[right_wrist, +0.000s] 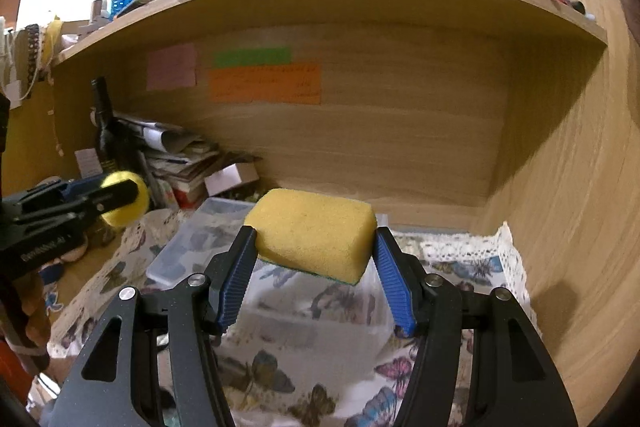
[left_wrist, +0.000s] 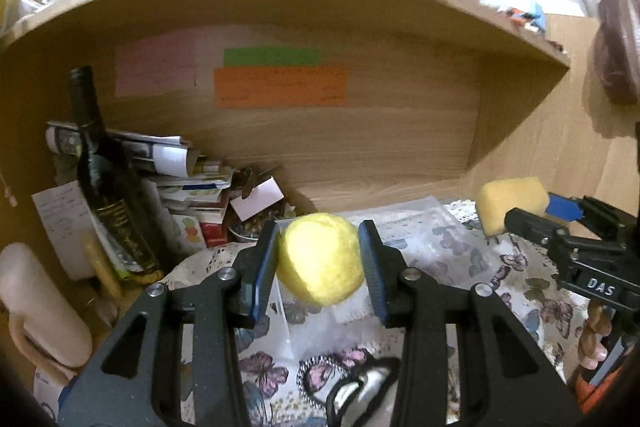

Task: Organize soft objects
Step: 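Carry the ball and sponge into the clear box and open both grippers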

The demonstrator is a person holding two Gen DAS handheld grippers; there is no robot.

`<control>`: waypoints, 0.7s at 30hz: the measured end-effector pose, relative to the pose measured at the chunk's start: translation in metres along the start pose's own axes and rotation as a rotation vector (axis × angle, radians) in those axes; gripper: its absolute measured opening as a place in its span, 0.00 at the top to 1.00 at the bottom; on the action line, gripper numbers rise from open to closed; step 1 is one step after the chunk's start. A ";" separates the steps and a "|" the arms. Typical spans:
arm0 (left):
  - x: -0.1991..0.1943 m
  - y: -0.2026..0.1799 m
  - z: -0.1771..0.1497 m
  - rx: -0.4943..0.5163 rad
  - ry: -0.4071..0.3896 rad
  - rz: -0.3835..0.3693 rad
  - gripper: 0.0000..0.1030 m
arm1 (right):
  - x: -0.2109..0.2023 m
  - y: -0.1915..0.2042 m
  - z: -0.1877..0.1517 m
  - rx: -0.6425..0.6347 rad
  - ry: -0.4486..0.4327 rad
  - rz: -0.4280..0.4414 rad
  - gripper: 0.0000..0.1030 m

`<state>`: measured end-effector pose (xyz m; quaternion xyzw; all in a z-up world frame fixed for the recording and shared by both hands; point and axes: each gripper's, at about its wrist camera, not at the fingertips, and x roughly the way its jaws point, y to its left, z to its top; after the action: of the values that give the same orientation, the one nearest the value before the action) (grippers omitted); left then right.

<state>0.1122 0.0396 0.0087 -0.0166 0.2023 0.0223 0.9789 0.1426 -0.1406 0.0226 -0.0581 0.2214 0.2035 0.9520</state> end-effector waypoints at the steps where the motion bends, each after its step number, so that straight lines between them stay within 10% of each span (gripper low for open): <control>1: 0.007 0.001 0.001 -0.006 0.016 -0.002 0.61 | 0.004 0.000 0.002 0.000 0.006 -0.001 0.46; 21: 0.113 -0.009 -0.032 0.053 0.290 -0.031 0.61 | 0.112 0.004 -0.025 -0.020 0.299 -0.001 0.46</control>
<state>0.2034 0.0336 -0.0649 0.0029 0.3417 -0.0009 0.9398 0.2228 -0.1019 -0.0499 -0.0973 0.3588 0.1945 0.9078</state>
